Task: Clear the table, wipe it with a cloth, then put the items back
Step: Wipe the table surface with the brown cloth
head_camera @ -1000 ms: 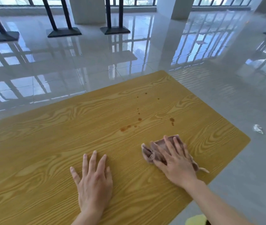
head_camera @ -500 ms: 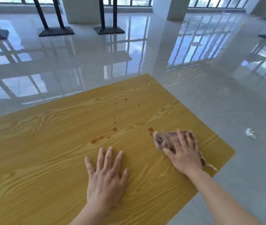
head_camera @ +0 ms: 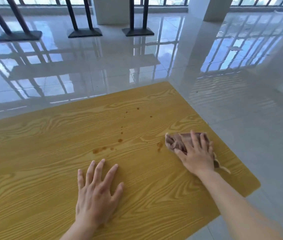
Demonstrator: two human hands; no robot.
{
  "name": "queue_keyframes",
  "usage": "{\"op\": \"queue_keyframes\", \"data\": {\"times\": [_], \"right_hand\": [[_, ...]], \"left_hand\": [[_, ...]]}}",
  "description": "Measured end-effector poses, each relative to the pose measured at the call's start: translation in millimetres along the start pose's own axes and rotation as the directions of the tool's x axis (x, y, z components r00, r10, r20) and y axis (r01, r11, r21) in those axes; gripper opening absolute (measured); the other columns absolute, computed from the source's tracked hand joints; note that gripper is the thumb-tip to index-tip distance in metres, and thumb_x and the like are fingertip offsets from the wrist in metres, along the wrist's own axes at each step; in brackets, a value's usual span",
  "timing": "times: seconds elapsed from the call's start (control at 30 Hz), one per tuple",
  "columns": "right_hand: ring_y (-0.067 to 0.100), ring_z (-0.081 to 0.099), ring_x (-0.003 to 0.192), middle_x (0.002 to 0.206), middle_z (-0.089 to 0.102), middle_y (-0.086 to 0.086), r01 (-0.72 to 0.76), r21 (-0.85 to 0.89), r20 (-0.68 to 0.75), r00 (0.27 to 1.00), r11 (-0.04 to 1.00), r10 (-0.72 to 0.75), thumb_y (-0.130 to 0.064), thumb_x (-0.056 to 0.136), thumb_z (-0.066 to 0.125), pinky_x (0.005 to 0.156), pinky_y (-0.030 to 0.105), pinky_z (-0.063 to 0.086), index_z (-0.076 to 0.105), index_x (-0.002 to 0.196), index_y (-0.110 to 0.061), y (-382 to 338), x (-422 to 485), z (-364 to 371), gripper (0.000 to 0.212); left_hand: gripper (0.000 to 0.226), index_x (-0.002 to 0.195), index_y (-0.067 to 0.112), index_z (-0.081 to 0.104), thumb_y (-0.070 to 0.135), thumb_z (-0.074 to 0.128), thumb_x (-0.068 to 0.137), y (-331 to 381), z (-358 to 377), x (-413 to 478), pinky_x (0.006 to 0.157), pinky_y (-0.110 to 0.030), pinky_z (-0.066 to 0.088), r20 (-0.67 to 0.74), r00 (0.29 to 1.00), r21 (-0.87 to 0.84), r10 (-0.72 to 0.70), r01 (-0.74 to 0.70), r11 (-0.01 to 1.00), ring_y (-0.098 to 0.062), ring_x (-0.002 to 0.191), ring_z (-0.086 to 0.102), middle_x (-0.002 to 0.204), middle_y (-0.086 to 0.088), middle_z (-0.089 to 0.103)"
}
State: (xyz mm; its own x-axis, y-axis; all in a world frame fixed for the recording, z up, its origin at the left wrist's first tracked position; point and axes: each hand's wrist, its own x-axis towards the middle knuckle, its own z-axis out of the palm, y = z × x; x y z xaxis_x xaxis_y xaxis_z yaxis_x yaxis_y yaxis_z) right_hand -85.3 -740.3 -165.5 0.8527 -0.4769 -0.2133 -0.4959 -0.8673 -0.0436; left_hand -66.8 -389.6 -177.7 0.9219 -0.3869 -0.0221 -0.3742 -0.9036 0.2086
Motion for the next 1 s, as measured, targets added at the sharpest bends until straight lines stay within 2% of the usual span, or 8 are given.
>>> {"op": "queue_keyframes", "data": {"times": [0.17, 0.33, 0.4, 0.53, 0.6, 0.73, 0.87, 1.0], "right_hand": [[0.034, -0.020, 0.151, 0.166, -0.016, 0.001, -0.201, 0.092, 0.037, 0.979, 0.975, 0.198, -0.078, 0.089, 0.011, 0.118, 0.062, -0.009, 0.003, 0.155, -0.048, 7.0, 35.8, -13.8, 0.073], [0.030, -0.026, 0.150, 0.164, -0.022, -0.004, 0.320, 0.043, -0.074, 0.946, 0.946, -0.317, -0.078, 0.090, 0.011, 0.119, 0.058, -0.011, -0.011, 0.146, -0.063, -47.3, -88.0, 20.9, 0.063], [0.027, -0.028, 0.149, 0.164, -0.024, -0.004, 0.361, -0.006, -0.011, 0.933, 0.933, -0.361, -0.078, 0.091, 0.013, 0.120, 0.056, -0.010, -0.017, 0.144, -0.062, -29.9, -71.2, 14.4, 0.063], [0.032, -0.021, 0.150, 0.166, -0.018, 0.001, -0.080, 0.057, 0.015, 0.997, 0.995, 0.079, -0.076, 0.090, 0.013, 0.119, 0.059, -0.011, -0.004, 0.154, -0.050, 1.3, 35.5, -11.6, 0.071], [0.036, -0.021, 0.150, 0.167, -0.015, 0.003, -0.166, 0.125, 0.042, 0.986, 0.978, 0.162, -0.074, 0.092, 0.016, 0.117, 0.062, -0.011, 0.004, 0.155, -0.048, -14.8, 66.9, -18.3, 0.070], [0.035, -0.024, 0.149, 0.165, -0.020, 0.000, 0.152, 0.048, 0.010, 0.988, 0.987, -0.153, -0.078, 0.089, 0.013, 0.117, 0.062, -0.013, -0.004, 0.151, -0.057, -65.9, 21.5, -7.8, 0.067], [0.027, -0.033, 0.147, 0.161, -0.029, -0.007, 0.473, 0.003, 0.026, 0.881, 0.881, -0.472, -0.079, 0.087, 0.023, 0.118, 0.059, -0.014, -0.014, 0.141, -0.068, -58.3, -76.5, 11.9, 0.067], [0.033, -0.026, 0.149, 0.164, -0.023, 0.001, 0.173, -0.047, -0.007, 0.985, 0.984, -0.174, -0.084, 0.084, 0.013, 0.120, 0.059, -0.010, -0.018, 0.143, -0.064, -22.6, 8.5, -10.0, 0.069]], "left_hand": [[0.062, 0.141, 0.036, 0.052, 0.065, 0.038, 0.087, -0.5, 3.8, -0.4, 0.120, -0.061, 0.014, -0.034, 0.999, -0.002, -0.019, 0.019, 1.000, -0.029, 0.148, 0.026, 0.152, -0.003, 0.043], [0.061, 0.141, 0.035, 0.052, 0.063, 0.036, 0.088, -0.5, 4.1, 0.0, 0.119, -0.062, 0.016, -0.042, 0.999, 0.021, -0.017, 0.018, 1.000, -0.030, 0.148, 0.027, 0.151, -0.004, 0.043], [0.061, 0.141, 0.035, 0.052, 0.063, 0.036, 0.089, -0.8, 4.5, 0.5, 0.119, -0.062, 0.016, -0.037, 0.999, 0.026, -0.012, 0.013, 1.000, -0.030, 0.148, 0.027, 0.151, -0.004, 0.043], [0.059, 0.139, 0.033, 0.054, 0.060, 0.036, 0.089, 0.4, 3.7, 0.5, 0.118, -0.062, 0.018, -0.052, 0.999, 0.023, -0.012, 0.013, 1.000, -0.031, 0.147, 0.029, 0.150, -0.005, 0.044], [0.059, 0.139, 0.033, 0.055, 0.060, 0.037, 0.090, 0.7, 3.2, 1.7, 0.118, -0.062, 0.018, -0.060, 0.998, 0.026, -0.018, 0.020, 0.999, -0.031, 0.147, 0.029, 0.150, -0.005, 0.045], [0.058, 0.139, 0.034, 0.054, 0.059, 0.036, 0.090, 0.1, 1.8, 1.0, 0.118, -0.063, 0.017, -0.054, 0.998, 0.030, -0.012, 0.014, 0.999, -0.031, 0.146, 0.029, 0.149, -0.005, 0.045], [0.059, 0.141, 0.034, 0.050, 0.061, 0.036, 0.091, 0.9, 3.2, 1.8, 0.119, -0.063, 0.014, -0.032, 0.999, 0.035, -0.010, 0.011, 0.999, -0.031, 0.148, 0.027, 0.152, -0.005, 0.041], [0.060, 0.143, 0.034, 0.047, 0.062, 0.035, 0.091, 2.7, 3.2, 1.5, 0.118, -0.065, 0.014, -0.012, 1.000, 0.065, -0.011, 0.012, 0.998, -0.032, 0.148, 0.026, 0.153, -0.006, 0.039]]}}
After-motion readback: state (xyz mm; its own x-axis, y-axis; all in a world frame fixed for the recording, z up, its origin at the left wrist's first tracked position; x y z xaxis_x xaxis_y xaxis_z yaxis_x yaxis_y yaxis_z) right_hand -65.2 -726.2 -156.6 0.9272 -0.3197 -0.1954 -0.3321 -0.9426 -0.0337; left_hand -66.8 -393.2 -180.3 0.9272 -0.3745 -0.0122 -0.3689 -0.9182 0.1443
